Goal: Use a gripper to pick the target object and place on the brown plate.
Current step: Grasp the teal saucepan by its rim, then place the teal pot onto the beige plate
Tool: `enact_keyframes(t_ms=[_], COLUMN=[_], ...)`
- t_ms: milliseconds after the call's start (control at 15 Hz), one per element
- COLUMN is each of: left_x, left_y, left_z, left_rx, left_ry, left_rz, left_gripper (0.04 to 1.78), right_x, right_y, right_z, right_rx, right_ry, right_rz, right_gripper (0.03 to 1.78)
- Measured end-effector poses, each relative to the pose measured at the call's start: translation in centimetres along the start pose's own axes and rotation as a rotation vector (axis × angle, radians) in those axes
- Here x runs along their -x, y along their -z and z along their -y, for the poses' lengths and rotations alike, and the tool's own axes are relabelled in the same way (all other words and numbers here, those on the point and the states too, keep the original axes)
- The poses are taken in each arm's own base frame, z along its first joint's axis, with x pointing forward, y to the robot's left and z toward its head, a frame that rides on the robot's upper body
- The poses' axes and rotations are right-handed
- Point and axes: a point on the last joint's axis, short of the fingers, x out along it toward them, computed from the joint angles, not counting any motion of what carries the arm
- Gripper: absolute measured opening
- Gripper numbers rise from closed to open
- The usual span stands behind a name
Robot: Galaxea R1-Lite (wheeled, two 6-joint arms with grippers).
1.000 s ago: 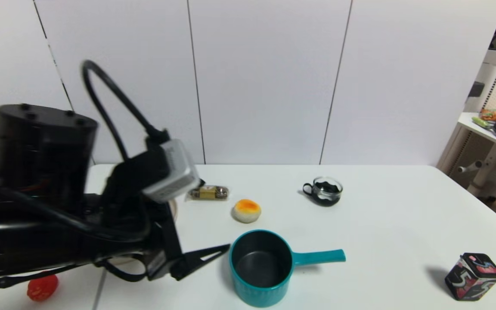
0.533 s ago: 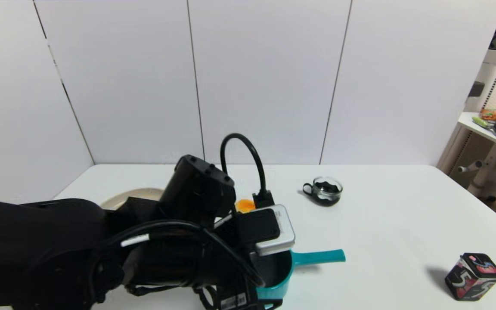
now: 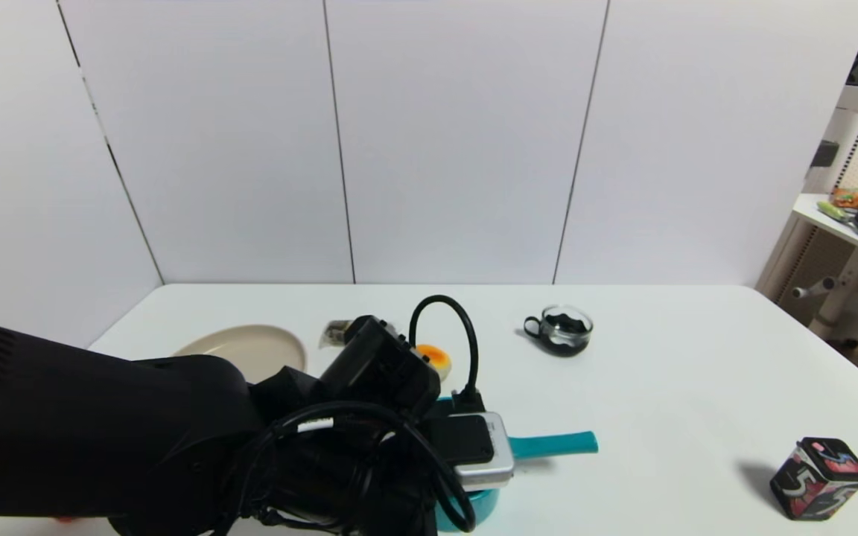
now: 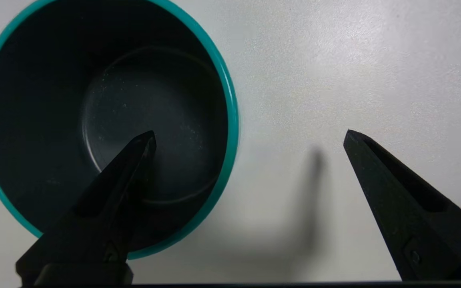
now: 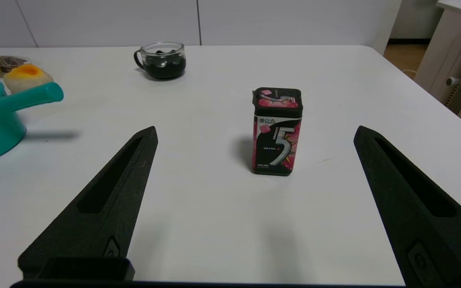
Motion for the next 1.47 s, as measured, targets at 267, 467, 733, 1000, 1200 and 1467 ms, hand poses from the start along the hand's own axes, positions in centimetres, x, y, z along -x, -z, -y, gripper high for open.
enact_keyframes(t_ms=[267,467,733,1000,1200,1467], left_x=[-0.7,-1.2,-1.5,-1.2,-0.7,1.4], left_y=[0.4,0.6,-0.1,-0.6,-0.7,-1.5], left_z=[-0.4,-0.7,-1.5,-2.0,-1.8,-1.5], left_rx=[0.048,0.058,0.054,0.053,0.052,0.042], left_ry=[0.003,0.002,-0.013,-0.03,-0.032,-0.061], left_rz=[-0.022,-0.032,-0.01,0.013,0.02,0.074], left_gripper=[1.69,1.55,0.97,0.14,0.13,0.13], right_x=[0.0,0.0,0.0,0.0,0.0,0.0], right_y=[0.0,0.0,0.0,0.0,0.0,0.0], right_z=[0.0,0.0,0.0,0.0,0.0,0.0], right_rx=[0.0,0.0,0.0,0.0,0.0,0.0], right_ry=[0.0,0.0,0.0,0.0,0.0,0.0], right_rz=[0.0,0.0,0.0,0.001,0.001,0.0], right_gripper=[1.69,1.69,1.69,1.69,1.69,1.69])
